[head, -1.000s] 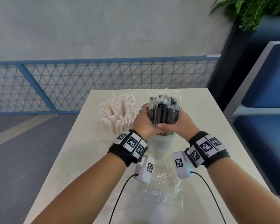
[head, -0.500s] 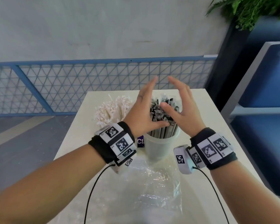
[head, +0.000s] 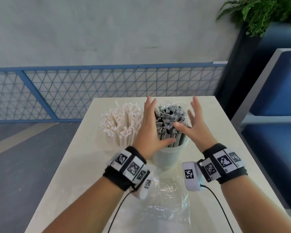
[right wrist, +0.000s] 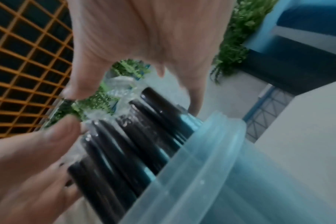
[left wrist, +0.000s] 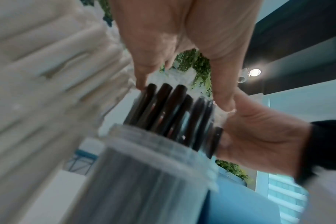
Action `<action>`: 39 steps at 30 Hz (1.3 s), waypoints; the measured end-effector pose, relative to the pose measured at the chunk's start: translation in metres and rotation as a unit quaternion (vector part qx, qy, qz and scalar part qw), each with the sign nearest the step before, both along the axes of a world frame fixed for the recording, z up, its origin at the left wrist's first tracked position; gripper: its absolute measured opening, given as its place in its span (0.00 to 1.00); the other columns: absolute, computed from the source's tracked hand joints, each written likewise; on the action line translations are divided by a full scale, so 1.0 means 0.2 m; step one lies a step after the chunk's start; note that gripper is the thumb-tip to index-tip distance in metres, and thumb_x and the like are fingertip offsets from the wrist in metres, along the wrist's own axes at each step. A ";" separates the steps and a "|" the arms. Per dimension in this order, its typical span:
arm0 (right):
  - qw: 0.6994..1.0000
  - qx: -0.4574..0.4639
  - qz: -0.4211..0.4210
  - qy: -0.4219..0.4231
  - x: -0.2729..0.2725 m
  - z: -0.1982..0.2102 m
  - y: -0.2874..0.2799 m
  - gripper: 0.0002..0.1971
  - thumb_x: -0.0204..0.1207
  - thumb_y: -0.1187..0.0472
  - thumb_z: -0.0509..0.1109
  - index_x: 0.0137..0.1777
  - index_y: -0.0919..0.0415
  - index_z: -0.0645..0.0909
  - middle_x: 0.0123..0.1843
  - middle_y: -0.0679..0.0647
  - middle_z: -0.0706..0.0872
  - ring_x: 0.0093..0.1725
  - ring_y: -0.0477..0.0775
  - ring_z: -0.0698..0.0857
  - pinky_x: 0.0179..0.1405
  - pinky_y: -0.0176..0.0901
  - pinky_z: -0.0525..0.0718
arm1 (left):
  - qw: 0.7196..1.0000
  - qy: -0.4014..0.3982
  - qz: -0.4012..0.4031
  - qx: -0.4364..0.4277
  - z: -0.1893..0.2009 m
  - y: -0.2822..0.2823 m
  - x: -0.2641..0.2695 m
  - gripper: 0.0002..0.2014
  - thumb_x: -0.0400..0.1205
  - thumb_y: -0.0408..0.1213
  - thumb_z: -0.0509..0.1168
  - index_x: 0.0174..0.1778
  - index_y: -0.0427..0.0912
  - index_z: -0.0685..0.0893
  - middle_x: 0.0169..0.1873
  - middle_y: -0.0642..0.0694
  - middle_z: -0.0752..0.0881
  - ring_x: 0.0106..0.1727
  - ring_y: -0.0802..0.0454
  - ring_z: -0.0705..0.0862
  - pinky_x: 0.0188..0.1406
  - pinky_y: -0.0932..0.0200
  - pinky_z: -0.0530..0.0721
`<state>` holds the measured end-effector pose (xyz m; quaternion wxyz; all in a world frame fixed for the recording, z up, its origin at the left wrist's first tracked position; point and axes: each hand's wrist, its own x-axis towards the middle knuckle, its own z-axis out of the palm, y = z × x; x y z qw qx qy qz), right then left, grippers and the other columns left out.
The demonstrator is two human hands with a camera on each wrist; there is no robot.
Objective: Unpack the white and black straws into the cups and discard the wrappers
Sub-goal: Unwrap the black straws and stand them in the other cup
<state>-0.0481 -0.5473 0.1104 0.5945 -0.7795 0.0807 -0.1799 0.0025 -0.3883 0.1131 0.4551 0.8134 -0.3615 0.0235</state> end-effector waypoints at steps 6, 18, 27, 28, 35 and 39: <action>0.986 -0.036 0.116 0.115 0.02 -0.03 -0.01 0.64 0.56 0.57 0.84 0.82 0.44 0.38 0.76 0.46 0.64 0.74 0.50 0.71 0.75 0.56 0.72 | 0.989 0.116 0.074 -0.056 -0.18 -0.06 -0.10 0.57 0.67 0.37 0.79 0.81 0.42 0.43 0.76 0.54 0.58 0.75 0.64 0.60 0.70 0.77 0.62; 0.997 -0.071 -0.016 -0.041 0.04 0.05 0.05 0.29 0.71 0.59 0.76 0.70 0.58 0.69 0.59 0.48 0.82 0.56 0.42 0.81 0.58 0.33 0.78 | 0.976 0.134 0.121 -0.120 0.04 -0.08 0.05 0.38 0.63 0.34 0.81 0.68 0.42 0.72 0.55 0.51 0.82 0.57 0.54 0.81 0.53 0.65 0.78; 0.955 -0.193 -0.153 -0.166 -0.17 -0.06 0.18 0.32 0.70 0.48 0.72 0.72 0.58 0.68 0.68 0.51 0.71 0.72 0.48 0.70 0.74 0.36 0.65 | 0.986 -0.035 0.131 -0.101 -0.16 0.19 -0.20 0.28 0.72 0.39 0.75 0.66 0.43 0.74 0.60 0.53 0.76 0.63 0.60 0.76 0.63 0.70 0.74; 0.943 -0.208 -0.178 -0.190 -0.19 -0.09 0.21 0.26 0.72 0.50 0.70 0.67 0.60 0.72 0.65 0.52 0.73 0.69 0.51 0.72 0.72 0.39 0.67 | 0.982 -0.072 0.152 -0.083 -0.21 0.25 -0.22 0.20 0.73 0.38 0.74 0.59 0.41 0.77 0.53 0.53 0.78 0.55 0.61 0.77 0.57 0.75 0.74; 0.942 -0.303 -0.023 -0.143 -0.25 -0.41 0.41 0.08 0.74 0.57 0.64 0.53 0.52 0.74 0.52 0.47 0.77 0.52 0.44 0.75 0.52 0.44 0.78 | 0.942 0.052 0.167 0.287 -0.52 0.58 -0.17 0.22 0.78 0.45 0.67 0.66 0.40 0.75 0.63 0.46 0.78 0.65 0.49 0.77 0.75 0.47 0.66; 0.889 -0.419 0.149 0.112 -0.24 -0.55 0.50 0.28 0.75 0.50 0.65 0.74 0.50 0.65 0.77 0.51 0.67 0.77 0.54 0.65 0.76 0.63 0.64 | 0.847 0.147 0.162 0.485 -0.61 0.63 -0.14 0.49 0.76 0.61 0.62 0.81 0.40 0.43 0.83 0.43 0.49 0.84 0.44 0.45 0.79 0.35 0.44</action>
